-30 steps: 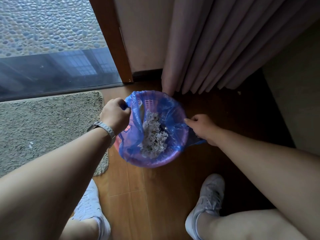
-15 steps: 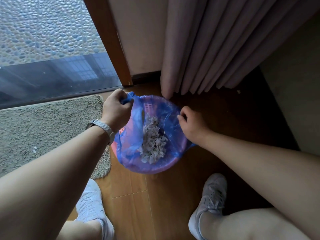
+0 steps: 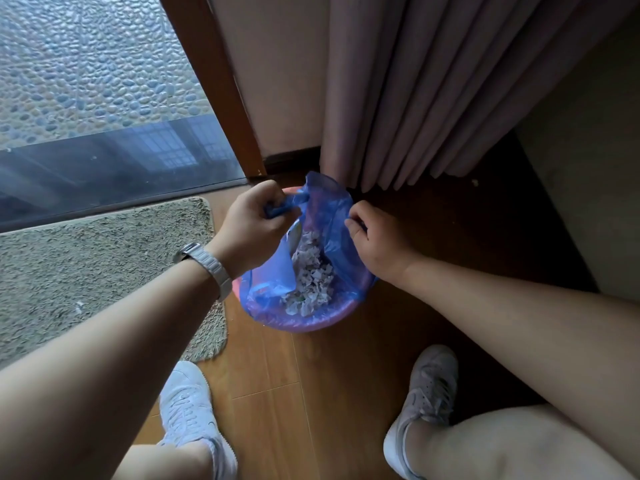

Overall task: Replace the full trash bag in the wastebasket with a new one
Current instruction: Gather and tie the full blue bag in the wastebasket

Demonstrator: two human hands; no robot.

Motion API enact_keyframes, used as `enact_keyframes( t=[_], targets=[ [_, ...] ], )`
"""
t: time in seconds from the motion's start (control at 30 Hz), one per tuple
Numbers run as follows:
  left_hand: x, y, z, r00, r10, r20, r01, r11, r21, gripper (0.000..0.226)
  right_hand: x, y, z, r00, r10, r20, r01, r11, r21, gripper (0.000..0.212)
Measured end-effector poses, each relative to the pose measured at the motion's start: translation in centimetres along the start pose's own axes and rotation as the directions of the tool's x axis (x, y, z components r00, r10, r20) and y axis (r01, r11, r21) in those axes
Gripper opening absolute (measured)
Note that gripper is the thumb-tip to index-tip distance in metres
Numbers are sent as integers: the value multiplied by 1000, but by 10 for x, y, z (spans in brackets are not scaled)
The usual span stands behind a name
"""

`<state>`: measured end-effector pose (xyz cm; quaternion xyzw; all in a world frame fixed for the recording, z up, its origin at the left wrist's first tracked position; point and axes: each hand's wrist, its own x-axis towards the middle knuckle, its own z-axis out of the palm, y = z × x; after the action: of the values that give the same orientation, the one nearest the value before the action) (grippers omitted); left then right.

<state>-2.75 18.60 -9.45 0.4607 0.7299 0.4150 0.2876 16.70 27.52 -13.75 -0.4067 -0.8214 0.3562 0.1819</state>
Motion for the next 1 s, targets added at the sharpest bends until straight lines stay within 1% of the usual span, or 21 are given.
enact_keyframes(
  t=[0.07,0.1,0.17,0.27,0.37,0.43,0.47,0.53,0.6,0.67,0.73,0.8,0.9,1.0],
  targets=[
    [-7,-1,-5,1000,-8,6,8,1000,19,41,-3,1,-4,999,-18,30,19,999,-37,11],
    [-10,-2,-7,1000,-14,-11,15,999,41,39,-5,3,-6,999,-5,48,8,998,-55,9],
    [-21,-3,-13,997,-53,-54,59,992,116,36,-11,6,-11,991,88,104,-78,992,-103,12],
    [-41,-4,-24,990,-121,-70,134,962,236,31,-24,8,-20,933,283,223,-235,947,-220,16],
    [-63,-2,-37,982,-190,-9,179,907,381,25,-40,-4,-38,854,399,335,-293,899,-325,13],
    [-76,1,-46,973,-228,46,177,854,489,19,-51,-13,-48,807,445,389,-294,873,-390,10],
    [-82,4,-51,970,-233,70,160,828,538,17,-56,-18,-52,796,452,402,-282,865,-415,9],
    [-93,11,-58,969,-230,87,134,789,600,10,-65,-30,-58,797,448,406,-269,864,-425,9],
    [-103,21,-63,973,-224,53,154,805,572,8,-71,-44,-63,819,421,389,-272,883,-382,10],
    [-111,31,-67,977,-215,-9,196,873,446,7,-73,-61,-70,855,368,366,-271,918,-291,11],
    [-116,40,-69,985,-165,-55,174,926,335,6,-75,-78,-75,897,291,332,-238,952,-192,6],
    [-123,51,-72,989,-123,-81,141,952,270,5,-79,-96,-78,926,224,304,-216,975,-60,3],
    [-133,64,-75,989,-96,-112,117,971,208,4,-86,-123,-81,944,168,284,-205,973,107,3],
    [-140,67,-77,984,-121,-130,141,977,162,8,-92,-142,-79,961,140,240,-197,952,233,7]
  ],
)
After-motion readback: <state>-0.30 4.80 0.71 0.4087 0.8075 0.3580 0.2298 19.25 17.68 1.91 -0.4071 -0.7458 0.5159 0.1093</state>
